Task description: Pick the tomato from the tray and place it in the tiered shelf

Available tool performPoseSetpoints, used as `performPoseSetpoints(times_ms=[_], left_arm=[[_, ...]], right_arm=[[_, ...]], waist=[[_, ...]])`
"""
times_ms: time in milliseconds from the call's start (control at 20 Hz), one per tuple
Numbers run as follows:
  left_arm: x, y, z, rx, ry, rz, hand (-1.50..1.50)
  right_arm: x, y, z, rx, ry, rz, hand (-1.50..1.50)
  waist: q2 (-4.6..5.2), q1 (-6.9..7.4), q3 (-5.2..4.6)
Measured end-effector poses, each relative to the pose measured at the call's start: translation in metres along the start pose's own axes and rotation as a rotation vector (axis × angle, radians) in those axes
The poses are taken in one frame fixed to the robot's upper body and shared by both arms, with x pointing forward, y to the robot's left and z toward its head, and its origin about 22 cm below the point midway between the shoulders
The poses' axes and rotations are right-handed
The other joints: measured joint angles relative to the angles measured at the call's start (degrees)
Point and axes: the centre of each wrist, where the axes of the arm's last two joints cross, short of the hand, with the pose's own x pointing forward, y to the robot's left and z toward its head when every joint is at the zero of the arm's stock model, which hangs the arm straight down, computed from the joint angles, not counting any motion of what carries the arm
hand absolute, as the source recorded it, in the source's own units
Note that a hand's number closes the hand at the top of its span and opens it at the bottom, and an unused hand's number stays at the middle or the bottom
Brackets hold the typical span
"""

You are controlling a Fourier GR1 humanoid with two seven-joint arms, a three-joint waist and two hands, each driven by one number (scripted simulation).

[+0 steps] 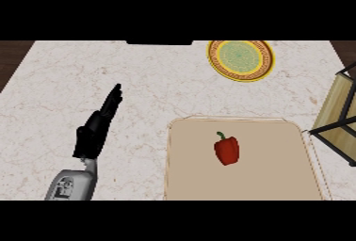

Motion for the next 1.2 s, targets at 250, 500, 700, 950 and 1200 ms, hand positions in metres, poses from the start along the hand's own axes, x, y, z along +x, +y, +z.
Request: performPoseSetpoints(times_ms=[250, 500, 700, 950, 1200], left_arm=[[0.002, -0.002, -0.004, -0.002, -0.005, -0.001, 0.0], [-0.001, -0.001, -0.006, -0.004, -0.006, 0.004, 0.0], [0.001, 0.0, -0.004, -0.006, -0.005, 0.003, 0.0], [0.0, 0.006, -0.009, -0.005, -0.002, 0.0, 0.0], [-0.001, 0.006, -0.01, -0.006, -0.005, -0.006, 0.0]], right_arm=[[-0.013, 0.015, -0.015, -0.011, -0.04, 0.029, 1.5], [-0.024, 0.032, -0.029, -0.036, -0.1, 0.072, 1.5], [-0.032, 0.057, -0.047, -0.03, -0.173, 0.069, 1.5], [-0.052, 0.082, -0.057, -0.046, -0.154, -0.071, 1.5], [-0.068, 0.093, -0.066, -0.059, -0.109, -0.205, 1.5]], waist=[[0.1, 0.28, 0.0], [0.11, 0.24, -0.01], [0.08, 0.4, -0.03], [0.1, 0.31, -0.05], [0.1, 0.23, -0.03]])
